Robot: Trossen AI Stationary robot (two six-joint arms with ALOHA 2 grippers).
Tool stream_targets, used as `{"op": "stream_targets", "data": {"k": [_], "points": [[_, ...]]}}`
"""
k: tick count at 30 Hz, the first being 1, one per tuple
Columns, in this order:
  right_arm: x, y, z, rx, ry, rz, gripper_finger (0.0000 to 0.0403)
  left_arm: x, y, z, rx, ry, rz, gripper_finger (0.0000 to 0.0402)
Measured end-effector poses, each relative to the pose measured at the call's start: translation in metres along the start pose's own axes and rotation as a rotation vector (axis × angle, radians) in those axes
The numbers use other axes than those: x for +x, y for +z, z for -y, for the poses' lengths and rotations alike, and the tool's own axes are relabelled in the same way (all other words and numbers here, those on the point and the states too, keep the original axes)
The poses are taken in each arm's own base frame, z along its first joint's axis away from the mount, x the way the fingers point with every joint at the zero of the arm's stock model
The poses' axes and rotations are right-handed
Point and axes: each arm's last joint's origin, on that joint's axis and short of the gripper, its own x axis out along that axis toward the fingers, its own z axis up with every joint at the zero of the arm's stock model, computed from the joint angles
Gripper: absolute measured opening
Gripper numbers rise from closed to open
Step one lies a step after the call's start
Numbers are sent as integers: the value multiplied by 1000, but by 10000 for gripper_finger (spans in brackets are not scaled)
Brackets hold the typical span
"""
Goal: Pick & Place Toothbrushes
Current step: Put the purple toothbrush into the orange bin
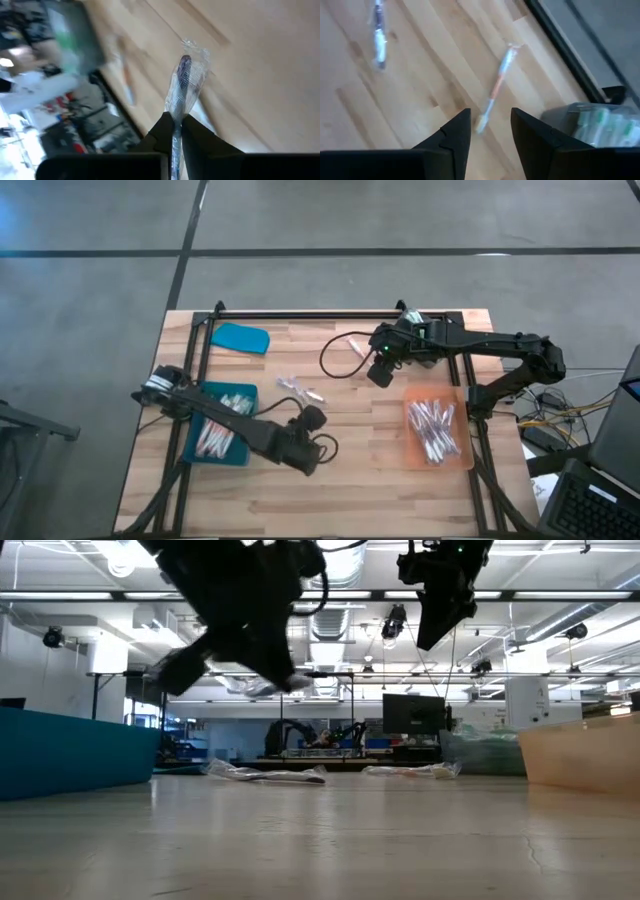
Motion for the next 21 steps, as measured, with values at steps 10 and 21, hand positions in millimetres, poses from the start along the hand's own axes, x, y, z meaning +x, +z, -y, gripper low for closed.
{"op": "stream_targets", "data": {"k": [10, 21], "points": [[0, 0, -5, 42, 162, -40, 123, -3, 13, -12, 76, 252, -71, 19], [-11, 24, -23, 46, 583, 150, 155, 5, 16, 17, 271, 402, -276, 18]]}}
